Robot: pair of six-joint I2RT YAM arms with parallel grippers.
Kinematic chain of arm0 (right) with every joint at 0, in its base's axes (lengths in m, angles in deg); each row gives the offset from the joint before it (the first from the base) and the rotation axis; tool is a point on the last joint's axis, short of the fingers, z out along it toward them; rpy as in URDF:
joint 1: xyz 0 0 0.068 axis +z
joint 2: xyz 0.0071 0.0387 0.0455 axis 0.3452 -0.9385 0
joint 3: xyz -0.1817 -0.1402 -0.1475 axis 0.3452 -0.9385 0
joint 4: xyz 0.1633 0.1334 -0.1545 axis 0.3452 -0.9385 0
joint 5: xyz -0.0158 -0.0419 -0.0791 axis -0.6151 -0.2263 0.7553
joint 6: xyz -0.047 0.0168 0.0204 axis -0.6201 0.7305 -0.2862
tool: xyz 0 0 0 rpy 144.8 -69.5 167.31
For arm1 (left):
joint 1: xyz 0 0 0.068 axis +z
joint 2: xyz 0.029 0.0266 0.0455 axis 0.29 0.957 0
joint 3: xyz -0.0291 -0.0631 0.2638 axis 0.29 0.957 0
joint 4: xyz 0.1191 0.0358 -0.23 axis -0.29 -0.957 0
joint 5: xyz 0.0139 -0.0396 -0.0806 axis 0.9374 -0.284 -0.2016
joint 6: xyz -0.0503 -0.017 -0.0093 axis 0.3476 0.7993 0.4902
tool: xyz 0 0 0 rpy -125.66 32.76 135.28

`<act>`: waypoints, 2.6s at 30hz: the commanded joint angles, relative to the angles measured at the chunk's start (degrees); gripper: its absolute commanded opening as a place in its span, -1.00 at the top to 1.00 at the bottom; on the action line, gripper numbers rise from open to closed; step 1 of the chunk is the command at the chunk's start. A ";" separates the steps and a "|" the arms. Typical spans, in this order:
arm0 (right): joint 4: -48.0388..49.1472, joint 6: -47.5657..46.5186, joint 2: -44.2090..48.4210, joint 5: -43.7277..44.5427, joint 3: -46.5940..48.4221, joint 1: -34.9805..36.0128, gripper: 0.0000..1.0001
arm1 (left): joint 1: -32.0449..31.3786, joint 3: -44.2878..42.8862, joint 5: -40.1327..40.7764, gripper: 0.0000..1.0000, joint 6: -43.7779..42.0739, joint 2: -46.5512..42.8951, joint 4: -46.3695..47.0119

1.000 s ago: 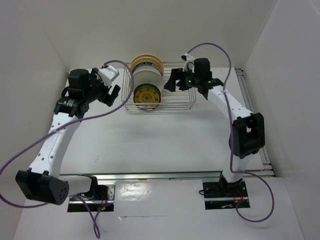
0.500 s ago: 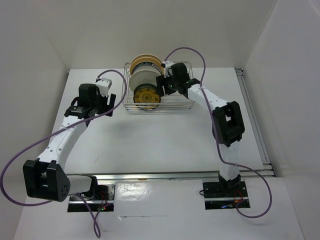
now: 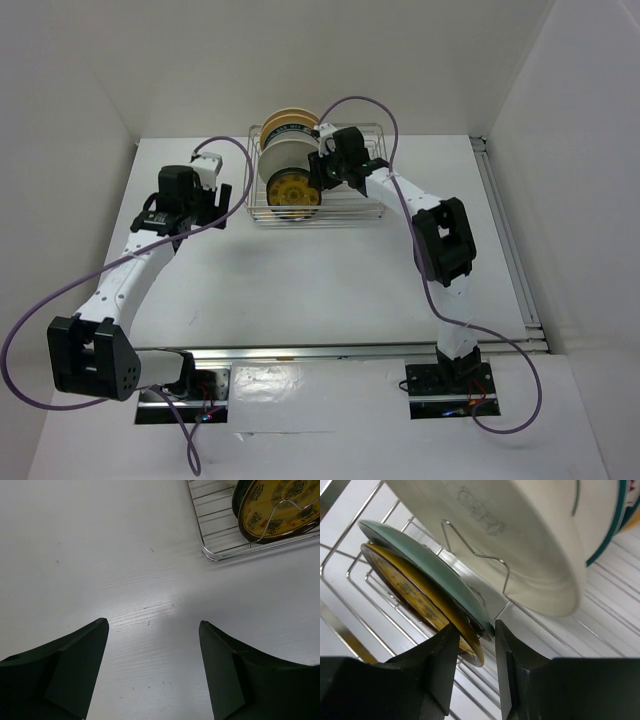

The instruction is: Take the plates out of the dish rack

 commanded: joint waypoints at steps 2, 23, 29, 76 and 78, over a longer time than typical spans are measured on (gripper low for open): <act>1.79 -2.00 -1.76 2.12 3.75 1.18 0.20 | 0.22 -0.68 0.20 -0.72 0.26 -0.45 2.68; -0.84 -3.05 2.10 12.58 -3.27 3.56 0.38 | 0.22 4.06 -0.86 -0.72 -0.27 -2.66 4.79; -1.37 -3.05 4.65 14.33 -3.80 4.08 0.76 | 0.22 4.06 -0.86 -0.72 -0.27 -2.66 4.79; 2.32 -0.50 5.45 -3.85 -6.43 0.22 0.40 | 0.22 6.26 -2.44 -0.72 -1.32 -3.71 5.32; 4.59 -0.50 6.24 -4.47 -8.46 0.22 0.40 | 0.22 6.26 -2.44 -0.72 -1.32 -3.71 5.84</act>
